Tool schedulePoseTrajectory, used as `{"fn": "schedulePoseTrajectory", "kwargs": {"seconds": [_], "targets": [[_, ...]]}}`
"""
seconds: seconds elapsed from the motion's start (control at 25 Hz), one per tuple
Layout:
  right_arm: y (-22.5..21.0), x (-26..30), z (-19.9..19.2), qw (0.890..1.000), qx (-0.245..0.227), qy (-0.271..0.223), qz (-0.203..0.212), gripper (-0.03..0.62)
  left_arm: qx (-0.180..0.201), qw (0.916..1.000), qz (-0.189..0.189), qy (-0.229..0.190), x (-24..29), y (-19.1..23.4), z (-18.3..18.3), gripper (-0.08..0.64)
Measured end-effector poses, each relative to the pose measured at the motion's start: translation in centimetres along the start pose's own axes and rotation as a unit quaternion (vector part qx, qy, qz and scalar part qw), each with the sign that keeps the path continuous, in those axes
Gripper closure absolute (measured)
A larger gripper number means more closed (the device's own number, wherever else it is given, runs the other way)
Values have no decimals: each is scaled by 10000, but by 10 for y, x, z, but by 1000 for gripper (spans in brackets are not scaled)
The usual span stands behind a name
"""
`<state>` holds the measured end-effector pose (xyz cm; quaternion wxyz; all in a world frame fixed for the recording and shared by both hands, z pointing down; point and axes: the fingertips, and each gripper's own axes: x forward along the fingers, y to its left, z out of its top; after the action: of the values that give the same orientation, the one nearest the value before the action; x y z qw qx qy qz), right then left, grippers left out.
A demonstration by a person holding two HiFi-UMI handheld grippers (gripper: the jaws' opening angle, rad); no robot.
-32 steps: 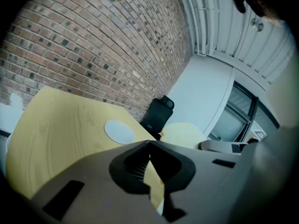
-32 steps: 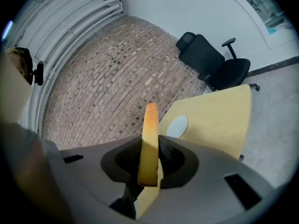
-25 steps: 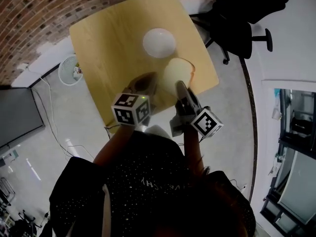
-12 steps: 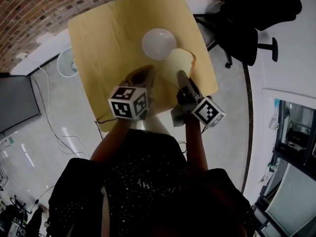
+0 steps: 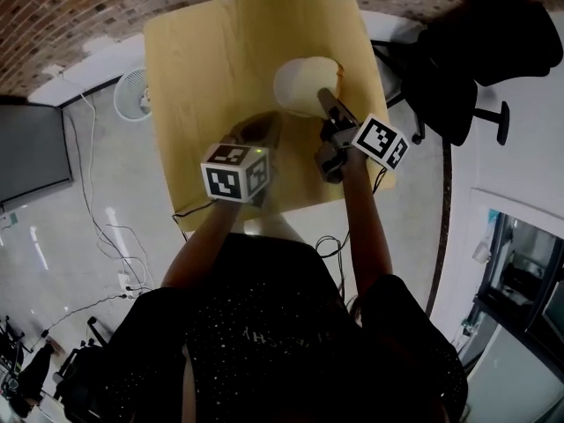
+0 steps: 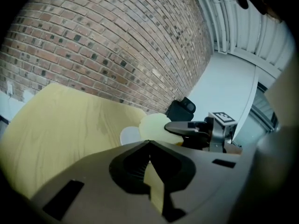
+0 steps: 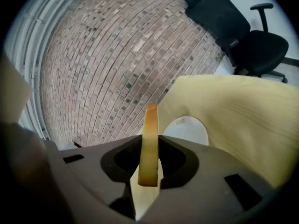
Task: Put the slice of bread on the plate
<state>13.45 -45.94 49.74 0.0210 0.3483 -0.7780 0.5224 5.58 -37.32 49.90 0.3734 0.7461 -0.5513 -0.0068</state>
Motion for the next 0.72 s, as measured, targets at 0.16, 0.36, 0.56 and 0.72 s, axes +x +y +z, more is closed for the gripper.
{"fn": "schedulePoseTrajectory", "kwargs": {"seconds": [0.16, 0.36, 0.56, 0.72], "targets": [[-6, 27, -3, 9988, 218, 433, -12, 494, -141, 9998, 105, -60, 2, 13, 4, 551], [-10, 50, -10, 9960, 361, 819, -31, 492, -351, 9990, 268, -112, -4, 26, 0, 551], [-20, 59, -14, 9950, 281, 891, -362, 492, -465, 9983, 318, -142, -12, 35, -3, 551], [-28, 62, -16, 9907, -185, 1032, -871, 488, -500, 9979, 361, -180, -16, 37, -4, 551]]}}
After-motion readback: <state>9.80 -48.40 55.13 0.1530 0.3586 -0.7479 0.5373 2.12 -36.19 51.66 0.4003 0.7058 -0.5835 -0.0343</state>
